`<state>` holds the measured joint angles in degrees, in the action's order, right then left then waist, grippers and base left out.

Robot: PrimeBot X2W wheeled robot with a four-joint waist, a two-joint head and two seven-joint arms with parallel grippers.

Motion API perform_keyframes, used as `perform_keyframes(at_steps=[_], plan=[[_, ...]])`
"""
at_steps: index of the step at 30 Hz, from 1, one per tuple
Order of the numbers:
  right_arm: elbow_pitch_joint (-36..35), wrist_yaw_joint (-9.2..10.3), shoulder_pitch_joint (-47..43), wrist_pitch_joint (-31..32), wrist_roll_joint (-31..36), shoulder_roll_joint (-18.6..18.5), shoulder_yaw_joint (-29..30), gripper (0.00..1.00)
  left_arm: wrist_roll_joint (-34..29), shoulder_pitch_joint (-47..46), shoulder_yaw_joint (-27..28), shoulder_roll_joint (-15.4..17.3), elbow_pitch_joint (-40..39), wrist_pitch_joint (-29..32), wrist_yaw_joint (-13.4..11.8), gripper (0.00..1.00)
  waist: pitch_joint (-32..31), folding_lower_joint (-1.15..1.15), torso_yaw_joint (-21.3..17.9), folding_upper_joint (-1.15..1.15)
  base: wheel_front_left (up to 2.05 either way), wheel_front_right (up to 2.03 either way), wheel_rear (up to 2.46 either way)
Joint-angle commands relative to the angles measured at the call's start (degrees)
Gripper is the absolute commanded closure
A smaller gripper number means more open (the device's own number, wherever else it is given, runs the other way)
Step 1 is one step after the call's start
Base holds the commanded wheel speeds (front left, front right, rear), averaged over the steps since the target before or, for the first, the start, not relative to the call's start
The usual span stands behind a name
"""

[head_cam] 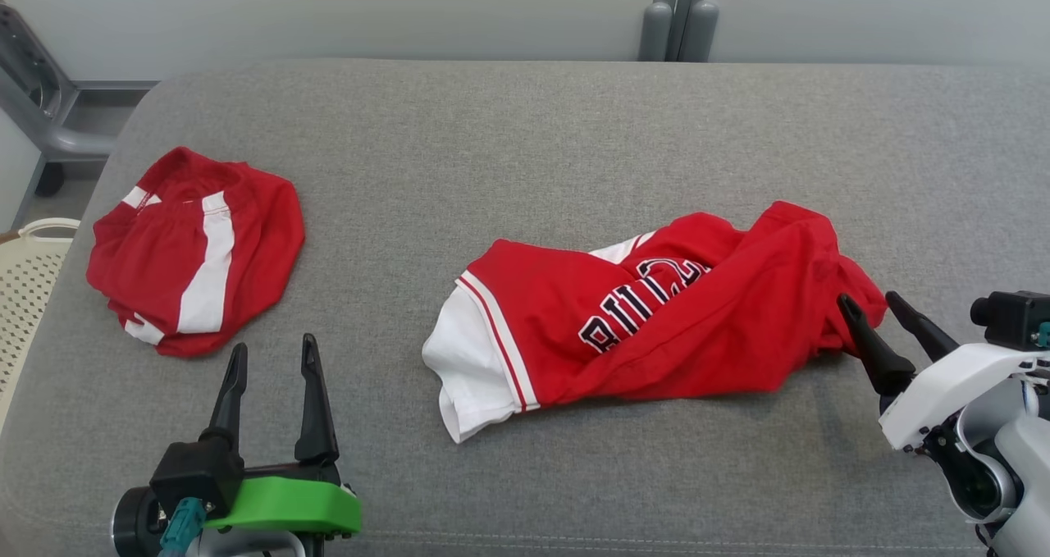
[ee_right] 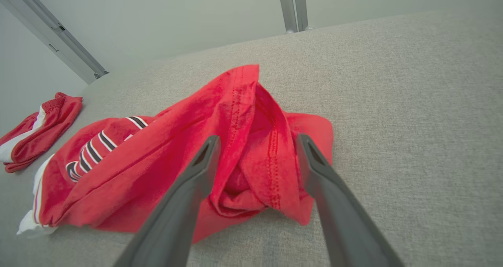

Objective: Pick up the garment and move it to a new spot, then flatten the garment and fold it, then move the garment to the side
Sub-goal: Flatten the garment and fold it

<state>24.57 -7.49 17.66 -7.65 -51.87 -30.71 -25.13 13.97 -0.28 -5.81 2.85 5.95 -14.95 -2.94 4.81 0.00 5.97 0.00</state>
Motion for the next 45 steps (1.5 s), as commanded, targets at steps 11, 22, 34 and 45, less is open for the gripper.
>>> perform_keyframes(at_steps=[11, 22, 34, 45], plan=[[1.77, 0.01, 2.99, 0.71, 2.82, 2.38, 1.55, 0.00, -0.60, -0.24, -0.30, 0.07, 0.29, -0.20, 0.75, 0.00, 0.23, 0.00, 0.49, 0.00, 0.00, 0.00, 0.00], [8.92, 0.00, 8.12, 0.64, 3.41, 4.75, 0.45, 0.00, -0.67, -0.56, -0.46, 0.07, -0.01, -0.21, 1.05, 0.00, 0.98, 0.00, 1.75, 0.00, 0.00, 0.00, 0.00], [13.53, 0.01, 11.63, -1.33, 0.85, 4.91, -3.28, 1.00, -0.17, -0.95, -0.48, 0.07, 0.40, -0.21, 0.44, 0.00, 1.27, 0.00, 2.93, 0.00, 0.00, 0.00, 0.00], [-6.67, 0.01, 1.79, 0.67, -11.15, -3.88, -9.59, 1.00, -0.21, 0.83, -0.05, 0.08, 0.20, -0.20, 0.39, 0.00, -0.12, 0.00, -1.07, 0.00, 0.00, 0.00, 0.00]])
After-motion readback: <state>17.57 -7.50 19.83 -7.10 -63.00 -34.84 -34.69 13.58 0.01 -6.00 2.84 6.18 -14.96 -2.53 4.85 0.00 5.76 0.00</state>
